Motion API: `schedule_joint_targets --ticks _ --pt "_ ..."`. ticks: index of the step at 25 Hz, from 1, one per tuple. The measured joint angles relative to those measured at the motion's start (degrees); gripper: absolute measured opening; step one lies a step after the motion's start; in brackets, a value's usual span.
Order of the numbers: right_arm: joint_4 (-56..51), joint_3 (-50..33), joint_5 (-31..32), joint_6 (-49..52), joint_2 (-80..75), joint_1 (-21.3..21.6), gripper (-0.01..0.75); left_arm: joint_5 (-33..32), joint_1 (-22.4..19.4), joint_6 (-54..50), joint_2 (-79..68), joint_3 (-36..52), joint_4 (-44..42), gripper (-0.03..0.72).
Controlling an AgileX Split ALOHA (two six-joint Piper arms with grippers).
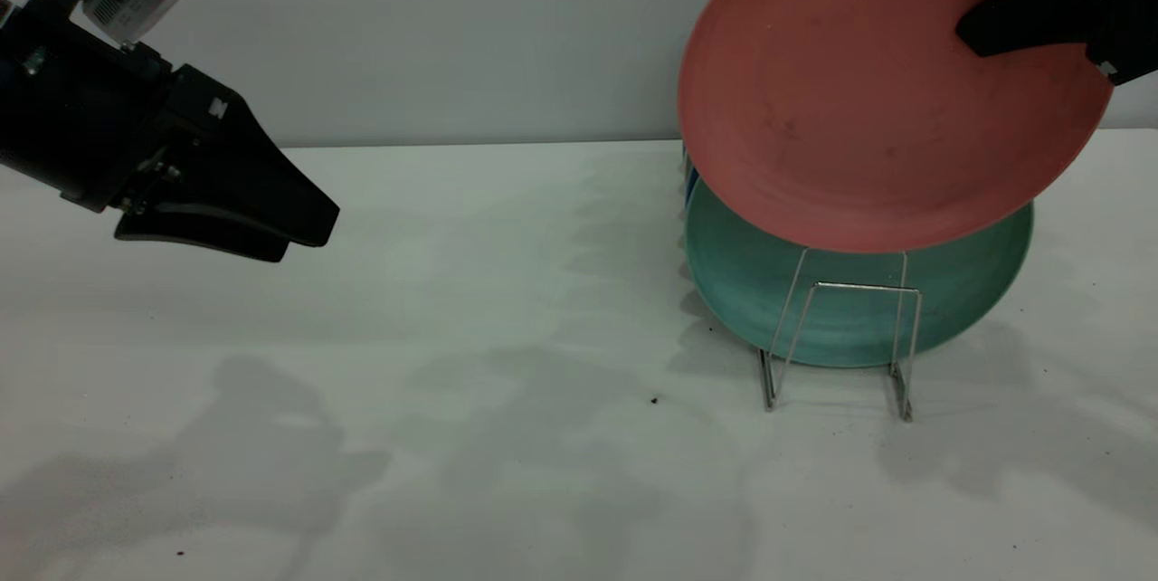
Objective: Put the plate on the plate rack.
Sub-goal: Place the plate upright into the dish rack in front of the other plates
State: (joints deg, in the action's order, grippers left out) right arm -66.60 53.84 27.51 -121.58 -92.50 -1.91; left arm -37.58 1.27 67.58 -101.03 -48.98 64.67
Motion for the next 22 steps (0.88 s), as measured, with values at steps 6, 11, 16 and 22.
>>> schedule_joint_targets --ticks 6,11,16,22 --pt "0.1 0.0 -0.6 0.0 -2.2 0.0 0.123 0.0 0.0 0.1 0.0 0.0 0.0 0.486" --pt "0.1 0.0 -1.1 0.0 -3.7 0.0 0.123 0.0 0.0 0.1 0.0 0.0 0.0 0.486" --pt "0.1 0.0 -1.2 0.0 -5.8 0.0 0.123 0.0 0.0 0.1 0.0 0.0 0.0 0.486" --pt "-2.1 0.0 -1.4 0.0 -6.2 0.0 0.123 0.0 0.0 0.1 0.0 0.0 0.0 0.486"
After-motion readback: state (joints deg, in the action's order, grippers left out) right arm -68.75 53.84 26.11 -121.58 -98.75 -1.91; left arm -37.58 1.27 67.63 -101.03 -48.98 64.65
